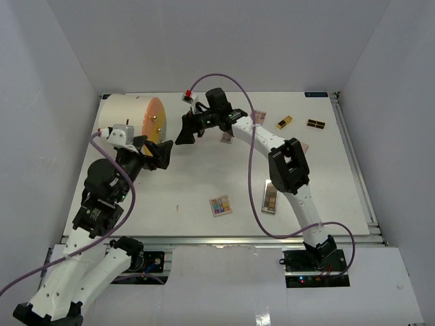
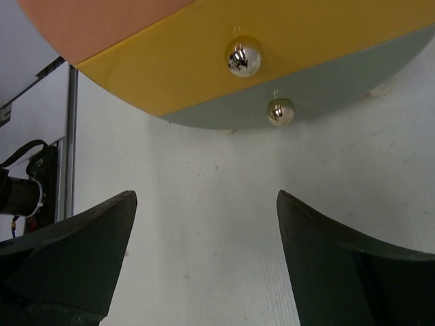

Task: Organize the makeup

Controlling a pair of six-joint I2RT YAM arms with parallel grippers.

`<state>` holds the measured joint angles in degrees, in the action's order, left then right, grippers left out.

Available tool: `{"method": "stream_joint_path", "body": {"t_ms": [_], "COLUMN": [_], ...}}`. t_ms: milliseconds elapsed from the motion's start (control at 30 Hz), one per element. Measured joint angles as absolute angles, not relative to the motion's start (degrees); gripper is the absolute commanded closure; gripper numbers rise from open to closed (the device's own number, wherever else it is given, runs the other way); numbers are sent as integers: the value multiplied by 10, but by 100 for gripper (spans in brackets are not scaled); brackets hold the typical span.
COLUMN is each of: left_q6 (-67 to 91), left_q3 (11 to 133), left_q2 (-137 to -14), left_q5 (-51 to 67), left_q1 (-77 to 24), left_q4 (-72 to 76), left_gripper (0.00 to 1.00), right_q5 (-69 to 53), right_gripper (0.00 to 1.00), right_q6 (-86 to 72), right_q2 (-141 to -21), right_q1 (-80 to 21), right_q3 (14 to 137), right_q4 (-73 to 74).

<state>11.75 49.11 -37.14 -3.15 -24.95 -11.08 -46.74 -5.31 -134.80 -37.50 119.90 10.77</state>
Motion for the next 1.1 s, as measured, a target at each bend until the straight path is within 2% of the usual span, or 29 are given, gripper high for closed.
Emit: {"method": "stream_joint_path", "body": {"t_ms": [233, 367, 767, 1100], "left_q6": [145, 159, 181, 188], "left_q3": [444, 432, 426, 418], "left_q2": [-292, -281, -250, -225], "left_q5": [-78, -92, -114, -116], "left_q1": [-249, -249, -249, -249], "left_q4": [-110, -123, -148, -170], "left_gripper": [2, 2, 2, 2], "right_q5": [-423, -406, -362, -357], "right_gripper": [14, 24, 27, 32], "right_q6": [-164, -229, -299, -306], "right_q2": [-1395, -1423, -1514, -1526], "right_q1": [-412, -413, -420, -430], "right_q3": [1218, 1248, 1317, 1338], "right_q4": [14, -64, -142, -153]}}
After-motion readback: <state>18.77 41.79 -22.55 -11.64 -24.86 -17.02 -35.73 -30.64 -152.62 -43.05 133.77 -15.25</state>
